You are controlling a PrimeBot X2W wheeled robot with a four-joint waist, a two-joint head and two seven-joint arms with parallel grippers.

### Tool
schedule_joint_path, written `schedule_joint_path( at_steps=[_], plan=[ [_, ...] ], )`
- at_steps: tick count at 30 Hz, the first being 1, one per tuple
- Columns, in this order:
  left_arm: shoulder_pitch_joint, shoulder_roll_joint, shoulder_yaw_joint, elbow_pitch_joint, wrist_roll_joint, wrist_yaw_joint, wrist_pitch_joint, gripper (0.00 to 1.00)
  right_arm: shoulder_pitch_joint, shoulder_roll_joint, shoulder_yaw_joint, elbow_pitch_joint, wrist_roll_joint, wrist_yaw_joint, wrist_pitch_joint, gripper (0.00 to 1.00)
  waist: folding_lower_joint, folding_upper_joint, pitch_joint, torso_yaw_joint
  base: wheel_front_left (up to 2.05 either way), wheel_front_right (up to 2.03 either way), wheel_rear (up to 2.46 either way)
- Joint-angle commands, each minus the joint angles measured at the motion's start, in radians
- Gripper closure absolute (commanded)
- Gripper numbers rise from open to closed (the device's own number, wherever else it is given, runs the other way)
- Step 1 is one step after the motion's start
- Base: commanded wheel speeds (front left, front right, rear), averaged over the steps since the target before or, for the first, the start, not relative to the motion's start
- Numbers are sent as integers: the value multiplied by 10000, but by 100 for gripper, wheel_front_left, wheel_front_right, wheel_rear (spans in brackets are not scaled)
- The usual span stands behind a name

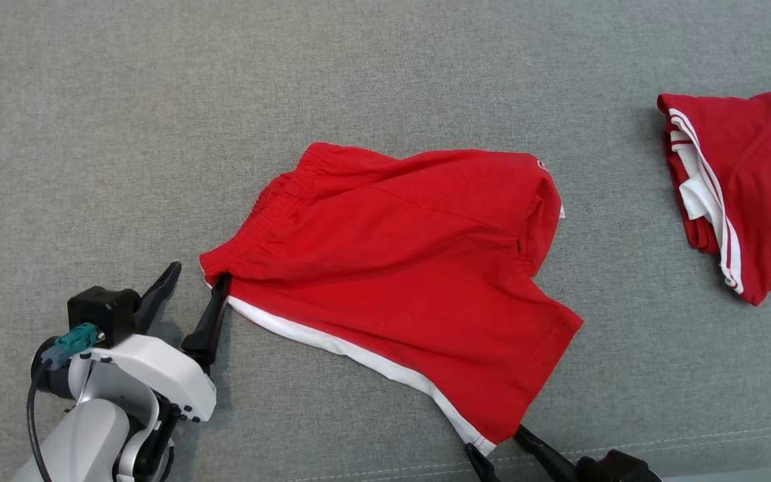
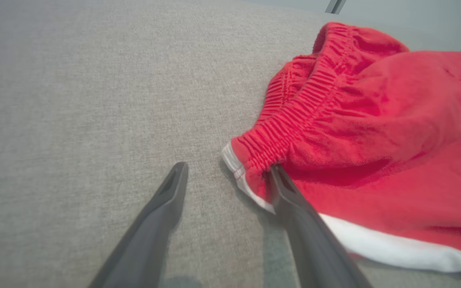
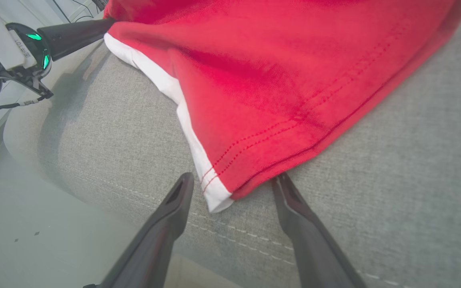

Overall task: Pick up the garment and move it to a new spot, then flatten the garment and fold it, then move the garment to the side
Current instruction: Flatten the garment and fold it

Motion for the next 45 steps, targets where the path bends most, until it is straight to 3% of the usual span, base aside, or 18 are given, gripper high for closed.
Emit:
schedule_joint_path(
  at_steps=[1,2,3,4,5,6,13,16,20,23,27,29,31,33,36,38,41,45],
  plan=[
    [-490,297,385,-93,-86,-102,-25,0,-131,-122,266,-80,79,-2,-59,0,0,-1,25,-10,0,0,0],
    [-525,269,397,-27,-164,-165,-6,0,-210,-123,277,-24,84,-2,-61,0,0,-1,33,-20,0,0,0],
    [-559,256,403,38,-208,-208,0,0,-272,-95,255,29,110,-2,-64,17,0,-1,35,-31,0,0,0],
    [-588,233,402,103,-280,-269,40,38,-333,-75,260,83,132,-2,-66,53,0,-1,35,-40,0,0,0],
    [-620,223,395,142,-324,-325,63,70,-390,-58,218,138,125,-2,-70,85,0,-1,28,-50,0,0,0],
    [-641,187,406,156,-394,-394,44,100,-420,-26,168,190,159,-2,-73,100,0,-1,20,-50,0,0,0],
    [-393,-10,289,199,-682,-567,98,100,-165,-106,-251,284,237,-2,-98,100,0,-1,-129,13,0,0,0],
    [235,-103,264,-282,-879,-400,104,100,377,-349,-585,221,251,-2,-105,100,0,-1,-183,28,0,0,0],
    [1761,-139,300,-1792,-1264,192,175,100,1377,-932,-1237,-281,256,-2,-65,100,0,-1,-71,86,0,0,0],
    [1795,31,311,-2568,-1334,260,455,100,1118,-1145,-1762,-782,983,-2,125,100,0,-1,66,172,0,0,0],
    [-225,349,438,-2370,-1849,-574,1708,100,-1703,-1660,-1916,-1148,2319,-2,1203,100,0,-1,192,4,0,0,0],
    [-2044,379,724,-1654,-2335,-985,2579,100,-4140,-1948,-1521,-984,2734,-2,2028,100,0,-1,206,-211,0,0,0],
    [-4261,497,924,-575,-2404,-1129,3484,100,-6798,-1942,-1414,-404,3051,-2,2431,100,0,-1,230,-314,0,0,0],
    [-6673,101,1613,640,-2927,-1164,3666,100,-9407,-1682,-1424,475,3087,-2,2465,100,0,-1,291,-348,0,0,0],
    [-9211,133,1970,1989,-2771,-1433,3485,100,-12305,-765,-1392,2081,3035,-2,2085,100,0,-1,244,-660,0,0,0],
    [-10226,75,1786,2430,-2467,-1742,3271,100,-13351,-559,-1108,2678,3060,-2,1900,100,0,-1,232,-545,0,0,0],
    [-10564,95,1468,2583,-2123,-1976,3022,100,-13656,-697,-666,2905,2950,-2,1672,100,0,-1,230,-411,0,0,0],
    [-9207,-24,1005,2684,-1818,-2150,2018,100,-12355,-1135,217,2695,3624,-2,1533,100,0,-1,293,-65,0,0,0]
  ],
)
